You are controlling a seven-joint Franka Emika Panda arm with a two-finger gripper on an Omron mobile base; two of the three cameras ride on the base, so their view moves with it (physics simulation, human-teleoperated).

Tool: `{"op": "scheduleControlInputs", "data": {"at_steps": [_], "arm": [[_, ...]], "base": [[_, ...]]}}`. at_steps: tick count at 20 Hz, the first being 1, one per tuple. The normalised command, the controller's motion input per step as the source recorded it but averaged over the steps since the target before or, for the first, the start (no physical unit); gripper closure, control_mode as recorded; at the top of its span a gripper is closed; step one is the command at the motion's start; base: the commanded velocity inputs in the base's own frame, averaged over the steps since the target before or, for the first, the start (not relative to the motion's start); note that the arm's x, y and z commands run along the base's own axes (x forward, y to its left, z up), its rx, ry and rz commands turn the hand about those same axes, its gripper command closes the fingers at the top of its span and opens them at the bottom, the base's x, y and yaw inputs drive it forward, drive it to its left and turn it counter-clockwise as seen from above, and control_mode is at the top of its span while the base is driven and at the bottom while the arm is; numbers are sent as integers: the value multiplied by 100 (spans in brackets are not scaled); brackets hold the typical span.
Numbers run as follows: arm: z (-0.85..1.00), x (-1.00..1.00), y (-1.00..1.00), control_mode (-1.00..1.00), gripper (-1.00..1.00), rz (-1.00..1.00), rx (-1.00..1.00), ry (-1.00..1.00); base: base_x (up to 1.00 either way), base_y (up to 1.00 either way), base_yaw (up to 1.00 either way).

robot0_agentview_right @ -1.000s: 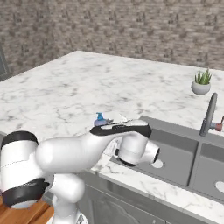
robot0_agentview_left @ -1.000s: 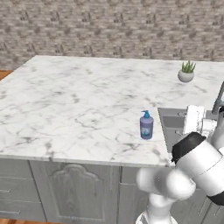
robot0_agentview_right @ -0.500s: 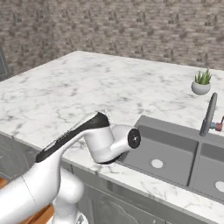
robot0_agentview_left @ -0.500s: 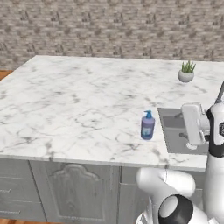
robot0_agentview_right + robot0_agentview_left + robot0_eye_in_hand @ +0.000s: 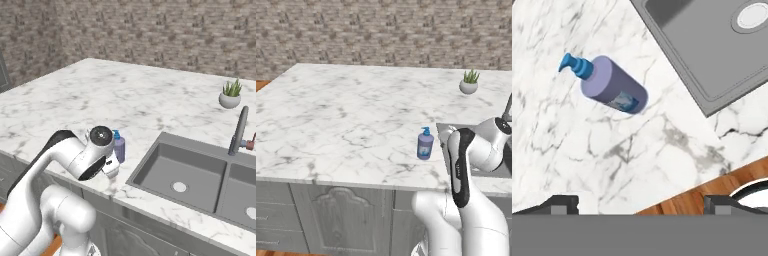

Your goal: Restock the sink supplies by placing the sponge and soap dispenser on the counter and next to the sink. Make sure the soap dispenser is upright.

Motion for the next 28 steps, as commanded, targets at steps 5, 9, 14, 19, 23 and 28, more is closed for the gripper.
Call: {"op": "scheduleControlInputs", "data": {"at_steps": [5, 9, 14, 19, 23, 28], "arm": [[-25, 0, 15, -100, -100, 0, -11, 15], [-12, 0, 6, -100, -100, 0, -2, 1], [-1, -9, 2, -100, -100, -13, 0, 0], [0, 0, 0, 100, -100, 0, 0, 0], [0, 0, 0, 100, -100, 0, 0, 0], [0, 0, 0, 100, -100, 0, 0, 0]], "base": [[0, 0, 0], [0, 0, 0], [0, 0, 0], [-38, 17, -60], [-21, 39, -78], [-8, 39, -79]]}}
